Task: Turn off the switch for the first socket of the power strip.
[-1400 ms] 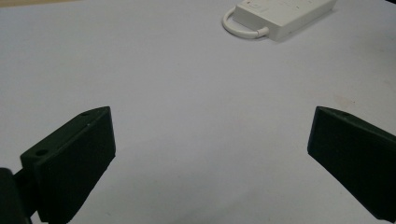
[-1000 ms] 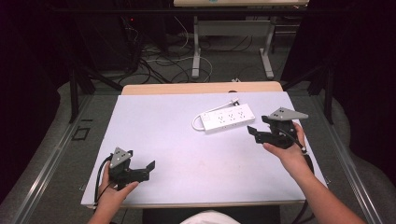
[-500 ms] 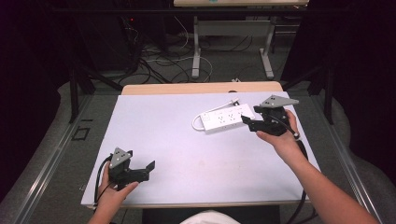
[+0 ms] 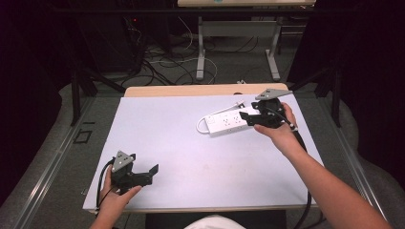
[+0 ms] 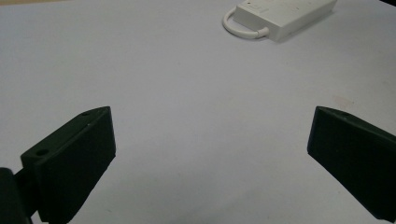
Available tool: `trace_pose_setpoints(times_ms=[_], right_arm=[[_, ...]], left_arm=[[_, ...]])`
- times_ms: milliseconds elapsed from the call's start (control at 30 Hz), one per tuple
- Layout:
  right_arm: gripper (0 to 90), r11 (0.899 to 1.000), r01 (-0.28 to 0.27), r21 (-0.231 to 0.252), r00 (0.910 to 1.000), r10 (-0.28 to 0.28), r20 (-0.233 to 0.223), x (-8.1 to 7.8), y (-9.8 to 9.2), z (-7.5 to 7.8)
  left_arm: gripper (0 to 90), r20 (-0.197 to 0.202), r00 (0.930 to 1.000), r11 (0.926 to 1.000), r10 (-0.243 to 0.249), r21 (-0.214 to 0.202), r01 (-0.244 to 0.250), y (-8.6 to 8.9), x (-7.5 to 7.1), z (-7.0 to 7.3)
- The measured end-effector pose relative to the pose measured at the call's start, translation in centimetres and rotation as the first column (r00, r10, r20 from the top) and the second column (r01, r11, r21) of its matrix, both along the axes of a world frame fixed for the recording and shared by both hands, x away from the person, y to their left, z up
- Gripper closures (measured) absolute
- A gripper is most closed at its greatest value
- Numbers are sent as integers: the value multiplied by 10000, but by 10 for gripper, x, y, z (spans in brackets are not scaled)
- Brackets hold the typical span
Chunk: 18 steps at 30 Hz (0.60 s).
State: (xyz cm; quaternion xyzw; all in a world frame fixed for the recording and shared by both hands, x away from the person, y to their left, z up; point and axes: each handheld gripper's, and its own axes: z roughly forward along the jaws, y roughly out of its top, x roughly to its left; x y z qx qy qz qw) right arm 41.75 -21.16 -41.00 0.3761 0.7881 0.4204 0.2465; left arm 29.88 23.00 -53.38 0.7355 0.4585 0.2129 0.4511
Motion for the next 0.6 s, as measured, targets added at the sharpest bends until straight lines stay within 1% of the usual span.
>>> trace_pose_setpoints(times_ms=[133, 167, 200, 233, 267, 367, 400, 467, 533, 600], right_arm=[[403, 9998, 76, -188, 10000, -76, -4, 11, 1, -4], [402, 9997, 133, -226, 9999, -135, -64, 14, 2, -5], [402, 9997, 133, -226, 9999, -135, -64, 14, 2, -5], [402, 9993, 269, -267, 9995, -273, -153, 20, 3, -8], [403, 9989, 335, -317, 9993, -341, -179, 23, 3, -9], [405, 9986, 395, -360, 9988, -405, -262, 27, 4, -11], [409, 9986, 411, -337, 9988, -420, -267, 31, 5, -12], [412, 9985, 441, -330, 9986, -451, -293, 33, 5, -13], [420, 9979, 515, -388, 9977, -531, -419, 38, 8, -15], [426, 9978, 502, -422, 9979, -519, -397, 40, 8, -15]], left_arm=[[8, 16, 10000, 10000, -12, -8, 12, 0, 0, 0], [8, 17, 10000, 10000, -10, -16, 10, 0, 0, 0], [8, 41, 10000, 10000, -2, -26, 2, 0, 0, 0], [8, 39, 10000, 10000, -34, 57, 34, 1, 0, 0], [8, 15, 10000, 10000, -10, -25, 10, 0, 0, 0], [8, 7, 10000, 10000, -9, -18, 9, 1, 0, 0], [8, 4, 10000, 10000, -11, -16, 11, 1, 0, 0], [8, 0, 10000, 10000, -18, -6, 18, 0, 0, 0], [8, 36, 10000, 10000, -37, 60, 37, 1, 0, 0], [9, 40, 10000, 10000, -35, 65, 34, 1, 0, 0]])
